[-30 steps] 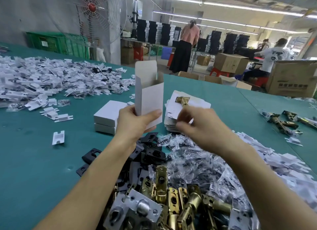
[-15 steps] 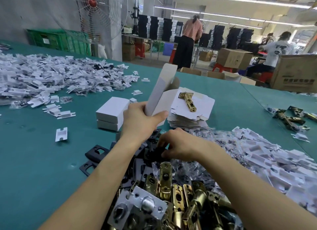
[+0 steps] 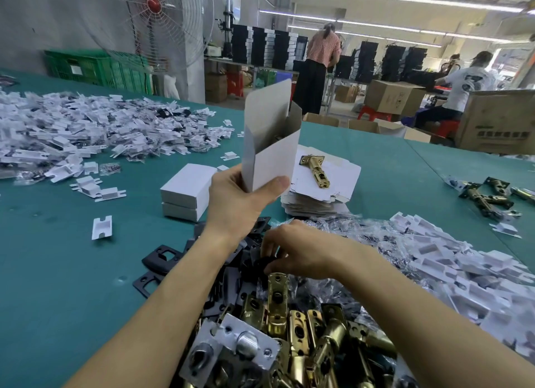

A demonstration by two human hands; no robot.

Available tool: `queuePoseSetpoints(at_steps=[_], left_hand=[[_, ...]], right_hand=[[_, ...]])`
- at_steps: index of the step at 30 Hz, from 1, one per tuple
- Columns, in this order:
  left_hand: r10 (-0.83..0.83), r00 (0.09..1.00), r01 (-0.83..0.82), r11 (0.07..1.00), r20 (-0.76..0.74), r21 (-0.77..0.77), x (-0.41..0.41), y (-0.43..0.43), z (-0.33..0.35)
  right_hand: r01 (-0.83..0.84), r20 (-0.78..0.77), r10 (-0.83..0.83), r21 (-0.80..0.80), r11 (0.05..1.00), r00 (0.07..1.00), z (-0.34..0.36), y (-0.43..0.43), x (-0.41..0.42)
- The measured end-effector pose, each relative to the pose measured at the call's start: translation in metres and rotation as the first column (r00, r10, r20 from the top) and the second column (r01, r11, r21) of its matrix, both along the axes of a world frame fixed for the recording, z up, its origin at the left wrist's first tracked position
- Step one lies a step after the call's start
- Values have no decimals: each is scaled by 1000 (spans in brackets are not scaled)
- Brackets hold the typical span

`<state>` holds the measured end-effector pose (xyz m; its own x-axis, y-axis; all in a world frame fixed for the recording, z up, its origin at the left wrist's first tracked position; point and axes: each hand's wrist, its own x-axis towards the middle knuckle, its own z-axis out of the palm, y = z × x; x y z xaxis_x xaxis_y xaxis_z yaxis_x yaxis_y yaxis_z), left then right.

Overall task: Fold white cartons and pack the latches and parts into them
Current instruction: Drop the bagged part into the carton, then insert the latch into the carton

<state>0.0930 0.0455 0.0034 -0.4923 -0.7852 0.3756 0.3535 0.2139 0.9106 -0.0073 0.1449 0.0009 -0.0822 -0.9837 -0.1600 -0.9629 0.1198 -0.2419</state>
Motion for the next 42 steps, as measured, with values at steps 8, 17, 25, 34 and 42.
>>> queuePoseSetpoints(at_steps=[8,17,25,34,42], left_hand=[[50,999,-50,999,17,2,-1,-2,-1],[85,980,-72,994,180,-76,0,-2,-4],[24,952,-7,998,306,-55,1,-2,-9],[-175,885,165,984,432,62,2,1,-9],[-290,910,294,955,296,32,3,7,-6]], right_hand=[[21,-52,-24,-63,998,998,1,2,3],[360,217,-294,-411,838,931,52,32,-26],[544,661,-118,-488,683,741,120,75,-13],[464,436,-212,-627,626,875,117,59,-22],[109,30,-154,-837,536,988,109,46,-12]])
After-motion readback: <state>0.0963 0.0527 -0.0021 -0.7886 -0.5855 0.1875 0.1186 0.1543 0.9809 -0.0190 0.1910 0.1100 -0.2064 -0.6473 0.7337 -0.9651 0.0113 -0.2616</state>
